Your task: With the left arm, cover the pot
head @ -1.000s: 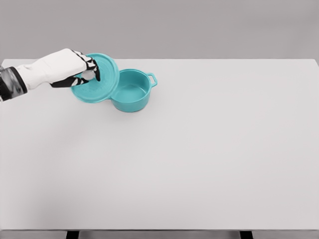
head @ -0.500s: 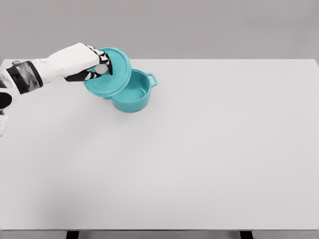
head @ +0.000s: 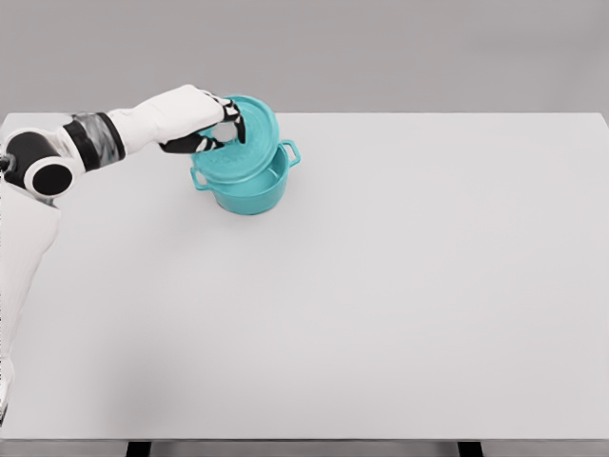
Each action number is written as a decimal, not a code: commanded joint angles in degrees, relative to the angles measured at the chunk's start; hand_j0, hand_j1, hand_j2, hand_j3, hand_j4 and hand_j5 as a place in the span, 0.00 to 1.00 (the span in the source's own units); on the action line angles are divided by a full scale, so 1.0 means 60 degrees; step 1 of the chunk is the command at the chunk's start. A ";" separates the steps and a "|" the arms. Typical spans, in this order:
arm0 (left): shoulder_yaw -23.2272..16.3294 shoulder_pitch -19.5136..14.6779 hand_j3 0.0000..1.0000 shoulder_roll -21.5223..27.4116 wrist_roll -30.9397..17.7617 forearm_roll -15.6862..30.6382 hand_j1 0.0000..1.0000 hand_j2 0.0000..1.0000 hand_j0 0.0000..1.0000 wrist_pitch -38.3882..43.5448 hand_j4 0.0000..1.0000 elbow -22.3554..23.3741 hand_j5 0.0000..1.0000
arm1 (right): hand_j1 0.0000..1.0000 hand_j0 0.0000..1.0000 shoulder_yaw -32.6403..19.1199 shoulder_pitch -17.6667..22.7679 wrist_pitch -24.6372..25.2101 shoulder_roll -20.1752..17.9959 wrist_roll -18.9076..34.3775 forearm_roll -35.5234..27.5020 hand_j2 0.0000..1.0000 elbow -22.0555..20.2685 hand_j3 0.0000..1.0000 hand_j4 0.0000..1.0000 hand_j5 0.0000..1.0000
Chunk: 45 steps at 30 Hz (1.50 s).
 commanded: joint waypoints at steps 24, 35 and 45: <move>-0.0436 -0.0468 0.48 -0.0669 0.0006 -0.0400 0.48 0.48 0.48 0.0030 0.48 0.1406 0.48 | 1.00 1.00 0.0001 0.0000 0.0000 0.0001 0.0001 0.0001 1.00 -0.0008 1.00 1.00 1.00; -0.0436 -0.0674 0.48 -0.0669 0.0006 -0.0400 0.48 0.48 0.48 0.0030 0.48 0.1846 0.48 | 1.00 1.00 0.0001 0.0000 0.0000 0.0001 0.0001 0.0001 1.00 0.0007 1.00 1.00 1.00; -0.0422 -0.0674 0.54 -0.0669 0.0006 -0.0386 0.54 0.54 0.54 0.0030 0.54 0.1846 0.54 | 1.00 1.00 0.0001 0.0000 0.0000 0.0001 0.0001 0.0001 1.00 0.0007 1.00 1.00 1.00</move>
